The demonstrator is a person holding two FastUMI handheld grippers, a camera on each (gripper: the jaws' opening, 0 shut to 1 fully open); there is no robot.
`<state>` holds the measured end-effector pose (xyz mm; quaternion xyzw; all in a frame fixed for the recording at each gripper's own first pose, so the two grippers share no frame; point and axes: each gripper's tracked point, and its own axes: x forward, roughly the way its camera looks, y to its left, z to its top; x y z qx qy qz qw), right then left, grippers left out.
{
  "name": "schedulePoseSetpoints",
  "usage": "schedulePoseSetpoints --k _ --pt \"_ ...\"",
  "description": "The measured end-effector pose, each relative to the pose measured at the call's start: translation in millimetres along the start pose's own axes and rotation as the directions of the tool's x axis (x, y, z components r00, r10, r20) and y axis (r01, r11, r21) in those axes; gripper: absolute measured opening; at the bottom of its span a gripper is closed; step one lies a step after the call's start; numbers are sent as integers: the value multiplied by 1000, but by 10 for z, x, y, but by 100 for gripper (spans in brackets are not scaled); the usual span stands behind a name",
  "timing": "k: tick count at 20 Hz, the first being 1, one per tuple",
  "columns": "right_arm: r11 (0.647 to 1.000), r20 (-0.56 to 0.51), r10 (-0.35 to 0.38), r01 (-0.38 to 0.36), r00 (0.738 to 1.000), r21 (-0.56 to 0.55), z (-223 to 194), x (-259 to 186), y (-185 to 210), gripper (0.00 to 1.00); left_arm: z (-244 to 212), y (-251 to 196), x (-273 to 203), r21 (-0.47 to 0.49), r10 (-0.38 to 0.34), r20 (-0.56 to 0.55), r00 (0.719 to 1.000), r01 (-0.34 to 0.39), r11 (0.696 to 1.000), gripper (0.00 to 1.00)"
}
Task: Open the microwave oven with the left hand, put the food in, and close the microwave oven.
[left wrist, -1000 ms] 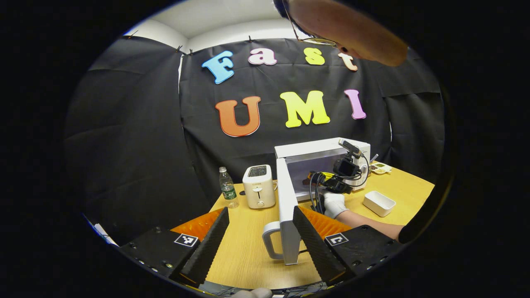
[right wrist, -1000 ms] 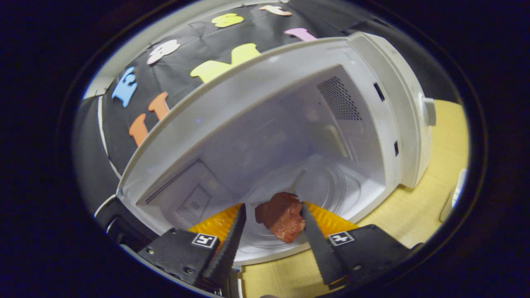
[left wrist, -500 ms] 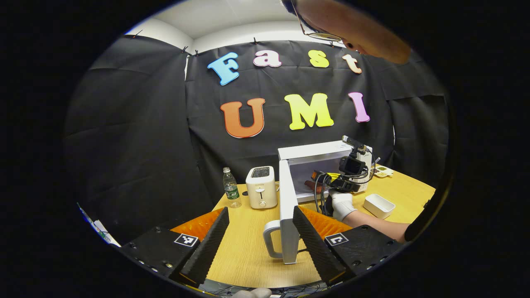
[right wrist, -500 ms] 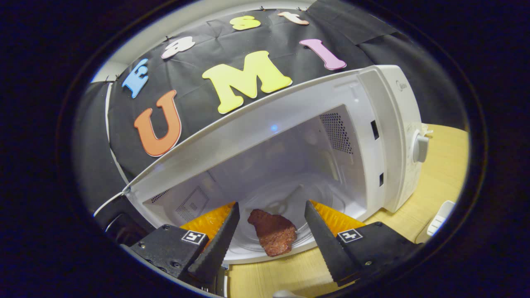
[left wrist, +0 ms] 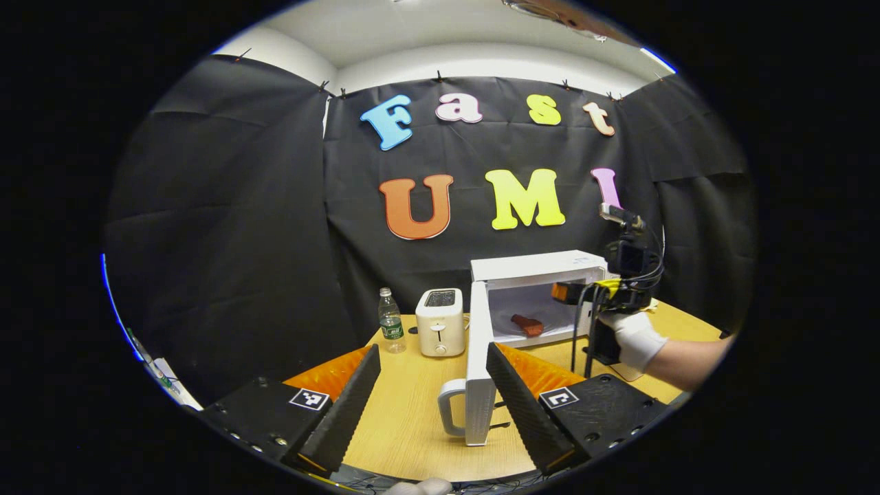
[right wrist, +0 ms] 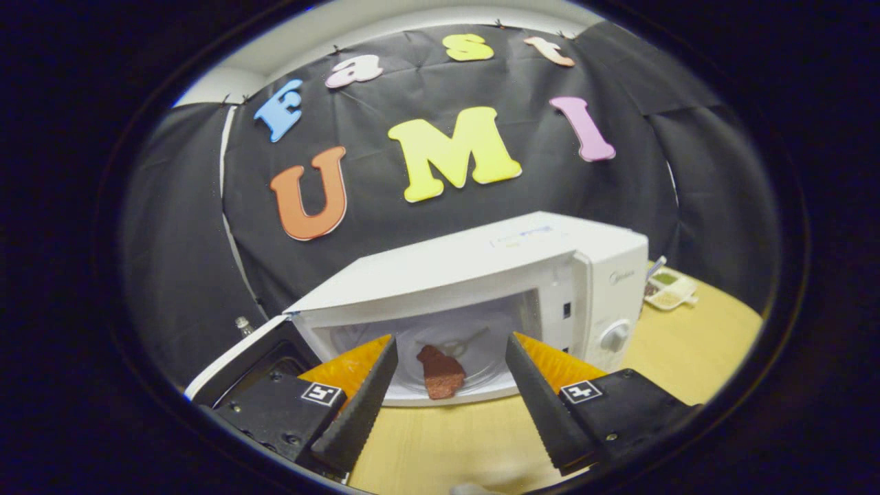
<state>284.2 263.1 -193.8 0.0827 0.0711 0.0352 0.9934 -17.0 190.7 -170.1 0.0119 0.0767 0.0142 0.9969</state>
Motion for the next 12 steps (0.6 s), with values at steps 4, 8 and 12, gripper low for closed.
schedulePoseSetpoints --k 4,8,12 --pt "995 -13 23 -24 1000 -97 470 -657 -240 100 313 -16 -45 -22 -4 18 1000 4 1000 95" --pt "988 -59 11 -19 998 -153 662 -1303 -650 90 566 -80 -50 0 -9 54 999 9 1000 95" --pt "987 -87 -48 34 995 -159 775 -1749 -1123 90 676 -274 47 1 -24 71 997 24 1000 95"
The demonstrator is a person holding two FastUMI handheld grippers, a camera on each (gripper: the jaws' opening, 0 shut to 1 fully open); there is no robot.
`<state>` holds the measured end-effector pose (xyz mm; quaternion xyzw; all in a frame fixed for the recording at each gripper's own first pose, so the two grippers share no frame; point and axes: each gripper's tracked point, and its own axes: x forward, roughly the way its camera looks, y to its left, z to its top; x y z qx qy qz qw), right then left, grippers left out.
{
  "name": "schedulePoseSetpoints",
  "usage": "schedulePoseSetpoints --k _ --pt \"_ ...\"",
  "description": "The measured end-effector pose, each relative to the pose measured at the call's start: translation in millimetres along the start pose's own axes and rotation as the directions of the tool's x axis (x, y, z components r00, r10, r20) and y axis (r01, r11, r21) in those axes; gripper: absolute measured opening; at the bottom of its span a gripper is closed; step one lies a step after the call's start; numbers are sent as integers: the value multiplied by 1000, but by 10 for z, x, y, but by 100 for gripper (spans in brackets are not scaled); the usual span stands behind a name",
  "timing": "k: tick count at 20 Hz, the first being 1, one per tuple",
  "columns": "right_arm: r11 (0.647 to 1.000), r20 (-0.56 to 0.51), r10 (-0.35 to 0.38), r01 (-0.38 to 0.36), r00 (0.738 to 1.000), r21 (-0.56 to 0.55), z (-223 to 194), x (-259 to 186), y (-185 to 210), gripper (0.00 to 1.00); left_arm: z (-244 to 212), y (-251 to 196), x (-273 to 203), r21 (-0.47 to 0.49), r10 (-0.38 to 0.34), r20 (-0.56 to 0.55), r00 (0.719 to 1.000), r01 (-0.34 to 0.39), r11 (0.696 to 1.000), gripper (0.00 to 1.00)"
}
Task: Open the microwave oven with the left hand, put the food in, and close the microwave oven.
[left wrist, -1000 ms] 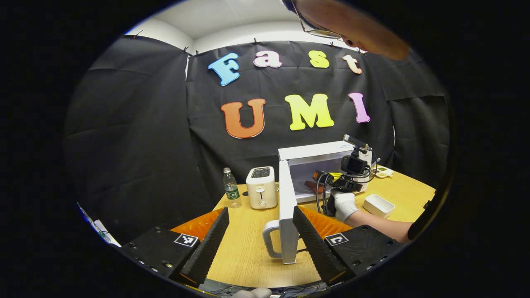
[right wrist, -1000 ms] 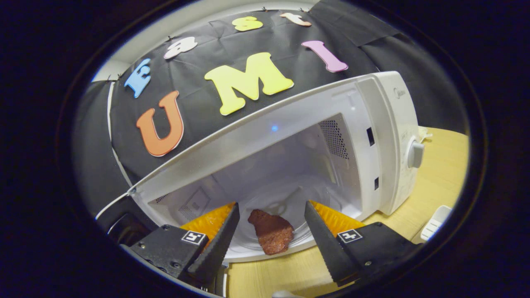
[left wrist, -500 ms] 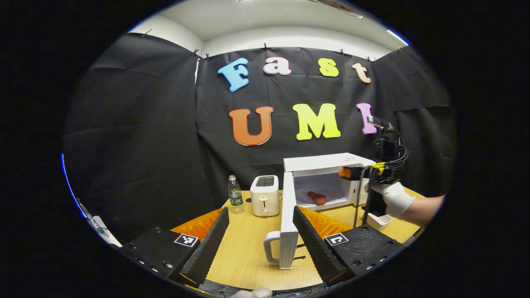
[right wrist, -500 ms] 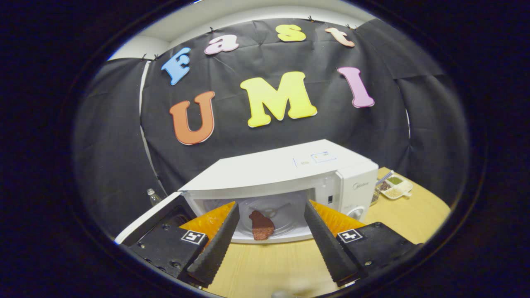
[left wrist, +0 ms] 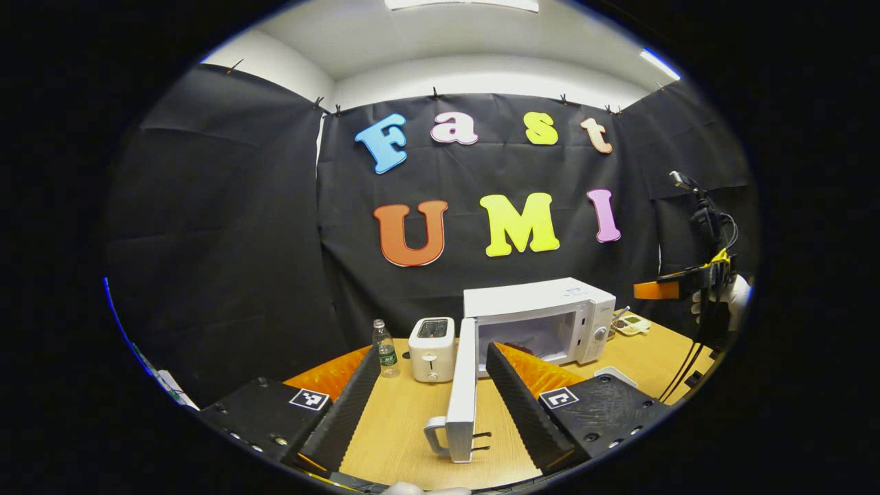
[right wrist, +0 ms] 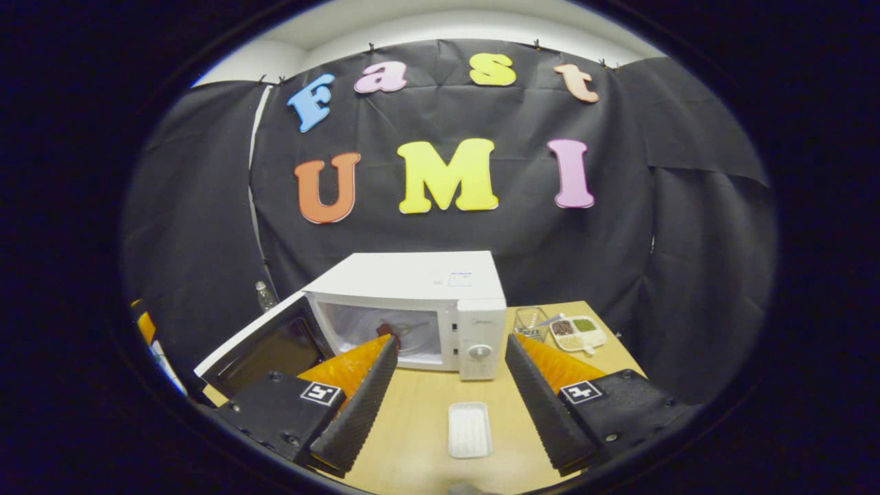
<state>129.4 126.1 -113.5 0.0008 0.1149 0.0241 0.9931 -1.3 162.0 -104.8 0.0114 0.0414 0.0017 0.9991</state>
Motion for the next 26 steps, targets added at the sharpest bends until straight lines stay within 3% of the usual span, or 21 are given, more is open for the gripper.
schedulePoseSetpoints --k 1,2,3,5,6,7,8,10,11,12,13,14,15,17,18,19,20,21,22,23,26 --pt "1000 -4 1 -1 1000 11 -5 -84 -61 100 13 -58 13 -5 -5 4 1000 5 1000 95" --pt "1000 -6 -5 5 1000 12 -12 -172 -127 100 42 -149 20 -14 -22 10 1000 22 1000 95" --pt "1000 -6 -12 12 1000 6 -17 -234 -198 90 77 -236 27 -13 -35 17 999 35 999 95" --pt "1000 -6 -18 18 1000 -7 -10 -360 -293 90 139 -342 72 -6 -43 29 999 43 999 91" --pt "1000 -5 -19 19 1000 -12 1 -407 -327 100 170 -412 95 -8 -54 41 998 54 998 91" --pt "999 -3 -28 28 1000 -16 12 -437 -388 100 174 -461 111 -8 -67 45 997 67 998 70" --pt "1000 -7 -22 22 1000 -16 15 -462 -431 90 171 -505 142 -3 -68 40 997 68 998 65" --pt "1000 -21 -18 18 1000 -11 -17 -489 -453 100 117 -463 188 -21 -56 27 998 57 998 23" --pt "1000 -20 -22 22 1000 -10 -2 -487 -481 90 129 -534 163 -41 -78 29 997 79 996 2" --pt "1000 -18 -27 26 999 -10 13 -500 -506 100 127 -532 182 -43 -72 33 997 74 996 3" --pt "1000 -21 -30 30 999 -10 15 -505 -536 90 151 -493 186 -37 -72 38 997 73 997 2" --pt "1000 -23 -29 28 999 -7 12 -516 -546 100 139 -498 203 -28 -72 40 997 73 997 0" --pt "1000 -23 -30 30 999 -3 13 -515 -543 90 122 -454 220 -15 -61 38 997 62 998 0" --pt "999 -28 -32 32 999 0 -5 -502 -562 90 86 -302 250 9 -26 41 999 26 1000 0" --pt "999 -29 -33 34 999 4 -12 -499 -564 100 50 -218 260 6 -13 36 999 13 1000 0" --pt "999 -35 -30 30 999 11 -40 -495 -560 90 -16 -153 266 -1 -4 29 1000 4 1000 0" --pt "999 -46 -25 26 999 21 -60 -497 -552 100 -92 -56 287 -3 15 26 1000 -15 1000 0" --pt "999 -54 -24 25 998 28 -75 -505 -547 91 -185 59 292 1 25 14 1000 -25 1000 0" --pt "999 -60 -28 30 998 29 -79 -525 -556 100 -299 162 318 9 41 2 999 -41 999 0" --pt "999 -67 -31 34 997 32 -81 -540 -570 91 -427 276 348 17 56 -9 998 -56 998 0" --pt "999 -95 -36 39 995 34 -98 -592 -586 90 -787 477 389 24 82 -49 995 -81 996 0"
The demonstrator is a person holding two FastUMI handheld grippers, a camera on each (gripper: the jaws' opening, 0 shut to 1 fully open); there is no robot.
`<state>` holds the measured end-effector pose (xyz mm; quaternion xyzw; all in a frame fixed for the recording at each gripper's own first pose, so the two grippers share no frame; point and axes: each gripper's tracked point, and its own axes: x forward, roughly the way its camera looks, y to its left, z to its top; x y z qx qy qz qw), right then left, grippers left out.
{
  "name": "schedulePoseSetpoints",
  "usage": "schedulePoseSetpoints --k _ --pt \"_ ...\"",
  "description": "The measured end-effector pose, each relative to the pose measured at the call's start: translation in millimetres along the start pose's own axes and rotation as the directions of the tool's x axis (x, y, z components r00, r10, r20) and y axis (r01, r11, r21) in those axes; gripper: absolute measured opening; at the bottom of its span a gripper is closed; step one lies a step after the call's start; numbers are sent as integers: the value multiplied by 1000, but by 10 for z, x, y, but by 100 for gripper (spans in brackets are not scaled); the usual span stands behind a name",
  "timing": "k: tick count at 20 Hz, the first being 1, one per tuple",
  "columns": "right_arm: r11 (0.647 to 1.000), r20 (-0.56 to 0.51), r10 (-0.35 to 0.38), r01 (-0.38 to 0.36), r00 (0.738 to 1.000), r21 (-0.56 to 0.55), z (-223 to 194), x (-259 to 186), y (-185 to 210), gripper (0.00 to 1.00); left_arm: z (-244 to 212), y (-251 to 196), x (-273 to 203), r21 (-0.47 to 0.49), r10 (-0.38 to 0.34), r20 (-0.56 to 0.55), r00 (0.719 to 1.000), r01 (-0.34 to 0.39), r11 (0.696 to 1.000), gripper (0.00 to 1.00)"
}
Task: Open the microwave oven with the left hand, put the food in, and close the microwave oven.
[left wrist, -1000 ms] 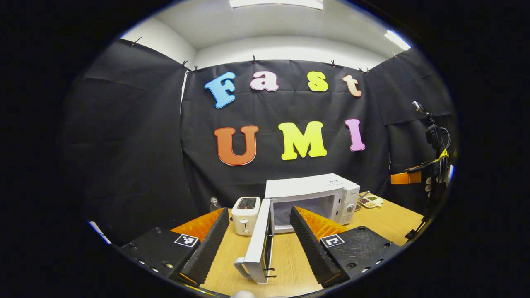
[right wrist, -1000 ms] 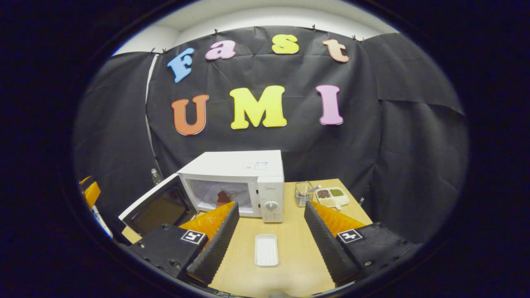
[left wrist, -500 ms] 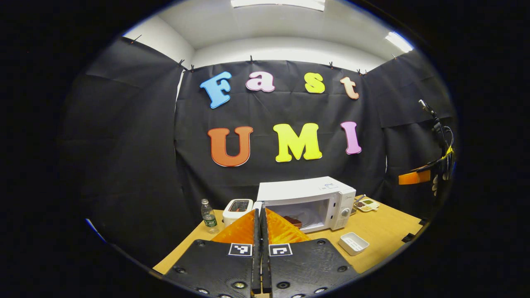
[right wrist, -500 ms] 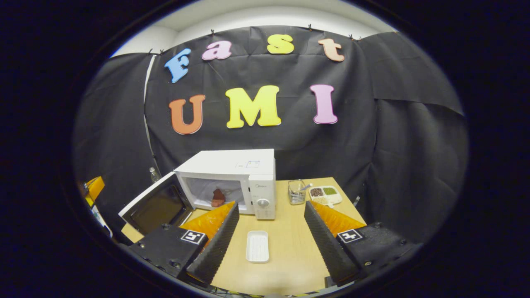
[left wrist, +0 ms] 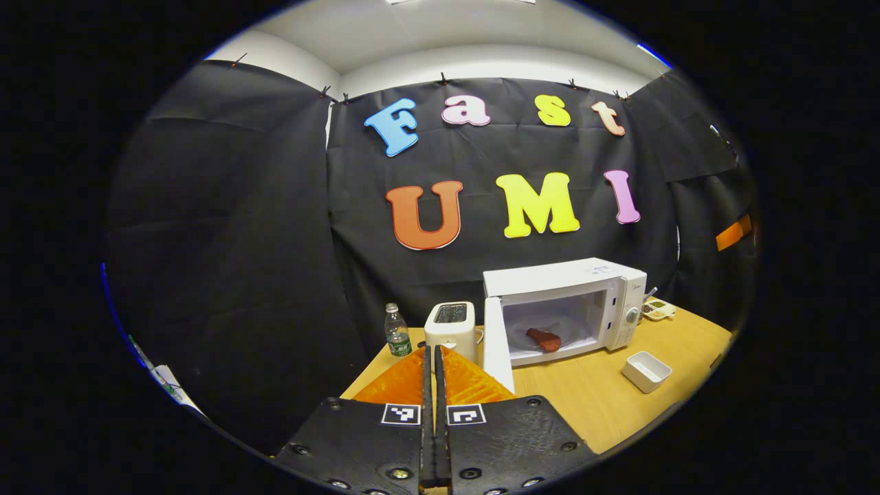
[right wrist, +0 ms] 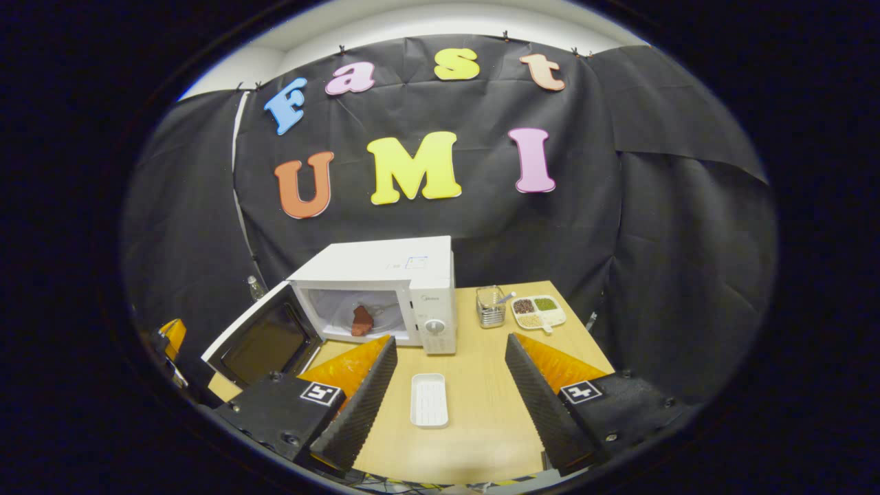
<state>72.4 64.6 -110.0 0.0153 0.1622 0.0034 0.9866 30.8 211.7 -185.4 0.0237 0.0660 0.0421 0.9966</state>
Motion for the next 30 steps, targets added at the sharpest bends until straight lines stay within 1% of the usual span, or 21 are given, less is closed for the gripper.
schedulePoseSetpoints --k 4,9,10,11,12,13,14,15,18,19,20,21,22,23,24,25,26,27,28,29,30 --pt "1000 -36 -13 14 999 13 -66 -48 -12 90 -431 59 129 -6 17 -66 998 -18 1000 0" --pt "1000 -51 -18 18 999 8 -151 -111 15 90 -750 -36 229 -37 -6 -125 992 1 999 0" --pt "1000 -57 -19 20 998 8 -173 -114 11 90 -753 -50 238 -38 -5 -127 992 0 999 0" --pt "1000 -59 -20 21 998 14 -193 -113 -2 100 -734 -72 235 -39 -14 -127 992 10 999 0" --pt "1000 -61 -16 17 998 21 -196 -102 7 90 -727 -121 232 -42 -23 -124 992 18 999 0" --pt "1000 -65 -15 17 998 26 -210 -91 2 100 -735 -167 241 -43 -32 -126 992 27 999 0" --pt "999 -65 -13 15 998 33 -207 -88 6 91 -713 -232 238 -43 -40 -128 991 35 998 10" --pt "999 -62 -9 11 998 39 -195 -81 8 100 -709 -308 237 -51 -55 -131 990 49 997 0" --pt "999 -66 -4 7 998 44 -207 -68 -17 100 -627 -601 198 -48 -104 -121 987 99 994 0" --pt "999 -67 -3 6 998 48 -211 -63 -27 100 -601 -682 201 -46 -116 -115 987 112 993 10" --pt "999 -70 -6 9 997 49 -218 -61 -54 100 -588 -773 209 -53 -129 -114 985 124 991 10" --pt "999 -74 -4 8 997 52 -231 -58 -77 91 -585 -861 210 -64 -143 -117 983 136 989 0" --pt "999 -76 -4 8 997 51 -239 -71 -93 90 -569 -957 213 -72 -159 -115 981 152 986 0" --pt "999 -76 -9 13 997 51 -243 -71 -132 90 -558 -1061 229 -75 -176 -118 977 168 983 0" --pt "998 -77 -9 13 997 55 -241 -79 -169 100 -544 -1163 233 -73 -189 -118 975 181 981 0" --pt "998 -78 -10 14 997 59 -245 -91 -194 100 -531 -1259 231 -72 -206 -116 972 199 977 0" --pt "998 -77 -15 20 997 62 -253 -102 -250 100 -519 -1367 228 -75 -221 -120 968 213 974 10" --pt "998 -76 -20 25 997 63 -255 -108 -307 100 -499 -1467 220 -80 -239 -120 963 231 970 0" --pt "997 -79 -27 32 997 65 -259 -124 -377 100 -477 -1578 207 -77 -256 -117 960 248 966 0" --pt "997 -81 -34 40 996 70 -257 -142 -436 90 -470 -1657 215 -66 -266 -116 957 260 963 10" --pt "996 -80 -36 43 996 79 -252 -158 -489 91 -455 -1740 229 -58 -277 -114 954 272 961 10"
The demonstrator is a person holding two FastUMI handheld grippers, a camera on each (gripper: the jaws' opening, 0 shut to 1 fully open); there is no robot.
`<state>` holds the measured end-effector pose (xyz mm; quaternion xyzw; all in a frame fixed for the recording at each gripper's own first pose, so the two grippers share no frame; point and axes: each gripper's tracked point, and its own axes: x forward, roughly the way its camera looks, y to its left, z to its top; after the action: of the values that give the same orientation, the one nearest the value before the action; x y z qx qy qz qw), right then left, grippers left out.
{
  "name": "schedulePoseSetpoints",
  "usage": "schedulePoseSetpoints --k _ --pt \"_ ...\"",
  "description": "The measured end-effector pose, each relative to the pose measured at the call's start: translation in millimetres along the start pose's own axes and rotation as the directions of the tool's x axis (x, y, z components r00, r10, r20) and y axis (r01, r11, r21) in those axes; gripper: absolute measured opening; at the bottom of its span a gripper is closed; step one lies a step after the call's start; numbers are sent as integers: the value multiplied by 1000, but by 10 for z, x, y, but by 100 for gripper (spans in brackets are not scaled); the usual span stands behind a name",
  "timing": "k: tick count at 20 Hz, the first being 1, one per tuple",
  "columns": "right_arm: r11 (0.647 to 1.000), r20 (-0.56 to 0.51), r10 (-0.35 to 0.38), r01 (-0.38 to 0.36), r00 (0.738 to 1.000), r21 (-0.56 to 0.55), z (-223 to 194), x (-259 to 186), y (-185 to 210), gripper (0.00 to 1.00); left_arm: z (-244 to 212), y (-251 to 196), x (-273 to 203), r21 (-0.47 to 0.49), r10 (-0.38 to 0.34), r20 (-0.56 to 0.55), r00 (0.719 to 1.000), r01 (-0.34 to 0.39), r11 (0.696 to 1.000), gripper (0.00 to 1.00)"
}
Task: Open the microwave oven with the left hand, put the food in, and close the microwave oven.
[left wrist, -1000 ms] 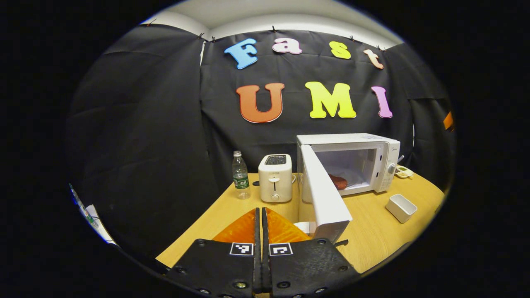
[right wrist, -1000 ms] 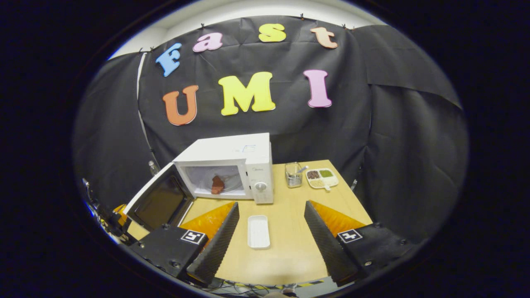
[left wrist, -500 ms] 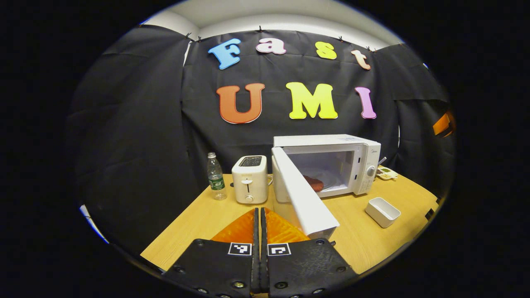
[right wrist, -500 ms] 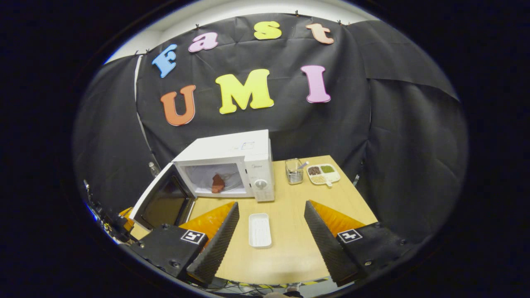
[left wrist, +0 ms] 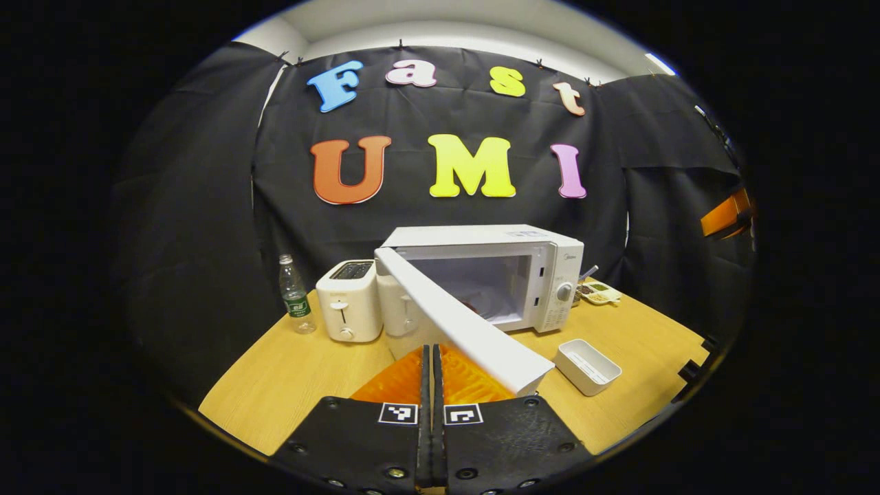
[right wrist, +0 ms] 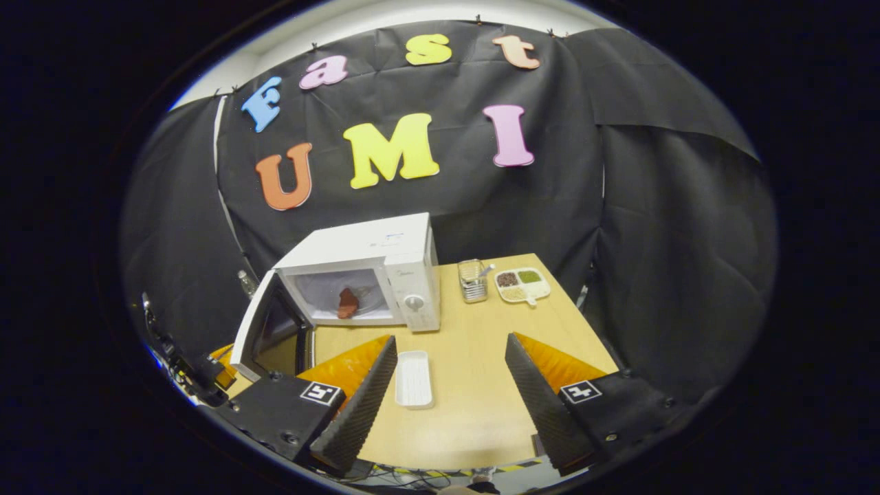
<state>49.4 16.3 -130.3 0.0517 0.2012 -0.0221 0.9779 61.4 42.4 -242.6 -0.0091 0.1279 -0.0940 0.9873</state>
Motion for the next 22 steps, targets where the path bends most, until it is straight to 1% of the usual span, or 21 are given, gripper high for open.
schedulePoseSetpoints --k 1,2,3,4,5,6,7,8,9,10,12,16,22 --pt "1000 -1 -6 6 1000 6 -3 -10 -60 100 13 -85 43 1 -12 0 1000 12 1000 10" --pt "1000 0 -12 12 1000 9 8 -12 -133 90 27 -163 92 0 -24 1 1000 24 1000 0" --pt "1000 -2 -22 22 1000 10 -5 -9 -220 90 43 -235 145 2 -34 -1 999 34 999 0" --pt "999 -3 -31 31 1000 17 3 -11 -307 100 48 -310 191 5 -44 -2 999 44 999 10" --pt "999 -6 -36 37 999 22 16 -6 -377 91 65 -387 241 6 -53 -2 999 53 999 0" --pt "999 -9 -44 44 999 27 22 3 -461 90 65 -474 310 9 -64 -7 998 64 998 0" --pt "998 -14 -53 53 998 33 14 11 -540 90 76 -548 378 12 -75 -8 997 75 997 10" --pt "997 -18 -56 56 998 43 22 25 -604 90 71 -620 441 16 -84 -12 996 85 996 0" --pt "997 -21 -60 61 998 51 35 30 -674 90 74 -683 515 19 -90 -15 996 90 996 0" --pt "996 -22 -66 67 998 54 50 48 -741 100 74 -753 576 19 -97 -18 995 97 995 0" --pt "996 -26 -75 76 997 53 80 93 -850 100 76 -871 702 21 -108 -22 994 108 994 0" --pt "995 -38 -69 72 997 66 139 221 -1063 100 82 -1082 947 29 -117 -25 993 118 993 0" --pt "997 -59 -63 66 996 45 220 489 -1301 100 120 -1246 1339 26 -102 -18 995 103 994 0"
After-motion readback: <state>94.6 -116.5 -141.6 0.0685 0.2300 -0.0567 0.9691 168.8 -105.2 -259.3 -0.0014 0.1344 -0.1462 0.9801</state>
